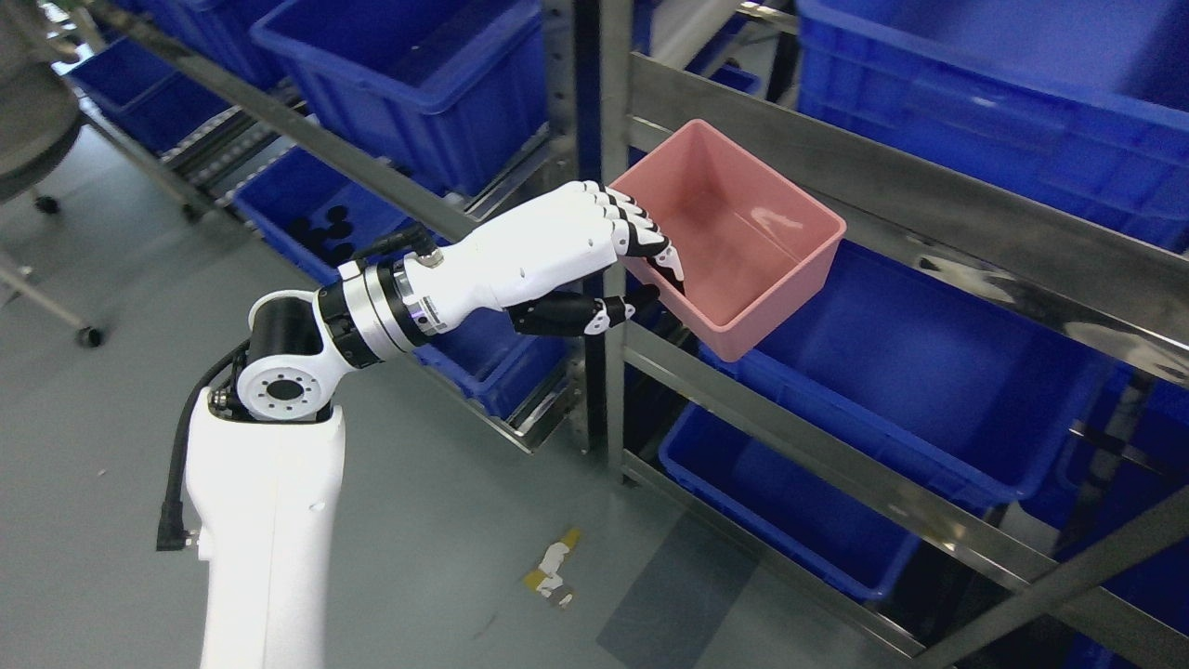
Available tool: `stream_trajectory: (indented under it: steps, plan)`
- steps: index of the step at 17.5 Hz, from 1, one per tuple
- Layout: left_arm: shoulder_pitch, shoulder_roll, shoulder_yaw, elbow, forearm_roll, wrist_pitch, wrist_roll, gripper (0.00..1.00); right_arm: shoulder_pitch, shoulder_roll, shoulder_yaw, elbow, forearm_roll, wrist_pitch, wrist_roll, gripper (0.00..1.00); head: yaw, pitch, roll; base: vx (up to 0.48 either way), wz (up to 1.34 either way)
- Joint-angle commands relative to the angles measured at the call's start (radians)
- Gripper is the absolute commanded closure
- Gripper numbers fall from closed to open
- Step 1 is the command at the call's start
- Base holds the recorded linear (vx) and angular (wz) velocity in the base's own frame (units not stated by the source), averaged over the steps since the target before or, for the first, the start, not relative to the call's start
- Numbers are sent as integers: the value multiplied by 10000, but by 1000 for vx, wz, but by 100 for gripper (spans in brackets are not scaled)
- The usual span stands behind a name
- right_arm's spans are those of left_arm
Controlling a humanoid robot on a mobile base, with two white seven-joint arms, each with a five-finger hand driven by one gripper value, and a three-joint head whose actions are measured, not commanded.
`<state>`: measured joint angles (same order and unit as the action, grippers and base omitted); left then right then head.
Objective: Place storage box into left shelf container
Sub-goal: 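Carry the pink box with the left hand toward the open blue bin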
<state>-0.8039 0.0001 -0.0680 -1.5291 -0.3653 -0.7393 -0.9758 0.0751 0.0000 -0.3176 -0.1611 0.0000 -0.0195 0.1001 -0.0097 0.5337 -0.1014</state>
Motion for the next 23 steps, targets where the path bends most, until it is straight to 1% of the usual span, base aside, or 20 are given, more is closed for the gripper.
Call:
stream_trajectory:
  steps: [1, 4, 7, 12, 17, 20, 23]
  plan:
    - [1, 174, -699, -3, 231, 15, 2, 97, 0, -175, 1, 0, 77, -5, 3417, 0, 0, 0, 0, 117, -717]
    - [16, 174, -1419, -18, 661, 15, -13, 97, 0, -175, 1, 0, 77, -5, 3417, 0, 0, 0, 0, 93, -729]
    - [16, 174, -1712, -34, 708, 15, -13, 97, 0, -175, 1, 0, 77, -5, 3417, 0, 0, 0, 0, 56, -686]
    - [31, 174, -1743, -34, 846, 15, -13, 97, 0, -175, 1, 0, 77, -5, 3417, 0, 0, 0, 0, 12, -420]
    - [445, 174, -2095, -34, 846, -200, -13, 97, 0, -175, 1, 0, 77, -5, 3417, 0, 0, 0, 0, -18, -140]
    - [491, 174, -2096, -34, 967, -215, -13, 97, 0, -175, 1, 0, 77, -5, 3417, 0, 0, 0, 0, -17, -126]
    - [1607, 174, -2005, -34, 1290, -337, -13, 97, 0, -175, 1, 0, 77, -5, 3417, 0, 0, 0, 0, -4, -46]
